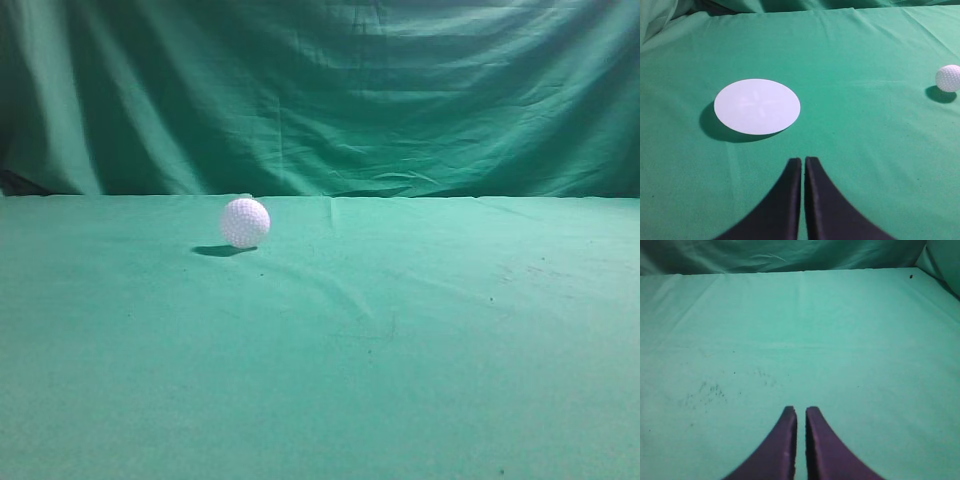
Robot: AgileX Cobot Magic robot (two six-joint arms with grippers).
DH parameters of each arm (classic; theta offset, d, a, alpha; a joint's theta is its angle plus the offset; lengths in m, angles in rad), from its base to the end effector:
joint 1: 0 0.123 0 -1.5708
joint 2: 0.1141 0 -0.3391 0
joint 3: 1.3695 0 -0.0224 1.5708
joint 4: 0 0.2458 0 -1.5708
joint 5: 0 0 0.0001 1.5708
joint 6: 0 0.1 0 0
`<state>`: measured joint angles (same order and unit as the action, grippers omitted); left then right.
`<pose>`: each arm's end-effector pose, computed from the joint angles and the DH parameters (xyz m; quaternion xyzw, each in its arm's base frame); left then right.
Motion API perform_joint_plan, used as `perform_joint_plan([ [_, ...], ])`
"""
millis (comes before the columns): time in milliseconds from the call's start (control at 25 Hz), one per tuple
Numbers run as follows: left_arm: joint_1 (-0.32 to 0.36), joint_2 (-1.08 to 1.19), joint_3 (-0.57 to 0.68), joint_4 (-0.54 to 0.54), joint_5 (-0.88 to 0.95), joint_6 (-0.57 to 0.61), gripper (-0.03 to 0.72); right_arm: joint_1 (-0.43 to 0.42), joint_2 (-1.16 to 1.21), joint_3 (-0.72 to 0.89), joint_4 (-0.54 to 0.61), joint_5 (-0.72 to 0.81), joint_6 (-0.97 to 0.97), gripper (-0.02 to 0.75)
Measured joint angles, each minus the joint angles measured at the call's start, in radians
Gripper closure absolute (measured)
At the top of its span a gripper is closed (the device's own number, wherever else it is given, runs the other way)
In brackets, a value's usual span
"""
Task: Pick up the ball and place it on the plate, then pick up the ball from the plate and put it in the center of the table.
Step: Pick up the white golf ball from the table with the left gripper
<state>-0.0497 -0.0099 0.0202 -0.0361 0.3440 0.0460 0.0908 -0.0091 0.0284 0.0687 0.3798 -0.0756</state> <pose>0.0025 -0.0013 0.1730 0.0282 0.7944 -0.0163 0.6065 0.0014 0.0027 0.1669 -0.0489 0.8066 0.0335 0.5881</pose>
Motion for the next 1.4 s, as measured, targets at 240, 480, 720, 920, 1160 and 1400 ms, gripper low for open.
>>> perform_joint_plan([
  [240, 0.000, 0.000, 0.000, 0.000, 0.000, 0.000, 0.688, 0.000, 0.000, 0.000, 0.000, 0.000, 0.000, 0.661],
  [480, 0.000, 0.000, 0.000, 0.000, 0.000, 0.000, 0.688, 0.000, 0.000, 0.000, 0.000, 0.000, 0.000, 0.661],
  [720, 0.000, 0.000, 0.000, 0.000, 0.000, 0.000, 0.688, 0.000, 0.000, 0.000, 0.000, 0.000, 0.000, 0.661],
  [920, 0.000, 0.000, 0.000, 0.000, 0.000, 0.000, 0.688, 0.000, 0.000, 0.000, 0.000, 0.000, -0.001, 0.661],
  [1160, 0.000, 0.000, 0.002, 0.004, -0.049, 0.016, 0.688, 0.000, 0.000, 0.000, 0.000, 0.000, -0.001, 0.661],
  [1400, 0.000, 0.000, 0.002, -0.007, -0.309, 0.019, 0.688, 0.000, 0.000, 0.000, 0.000, 0.000, -0.001, 0.661],
])
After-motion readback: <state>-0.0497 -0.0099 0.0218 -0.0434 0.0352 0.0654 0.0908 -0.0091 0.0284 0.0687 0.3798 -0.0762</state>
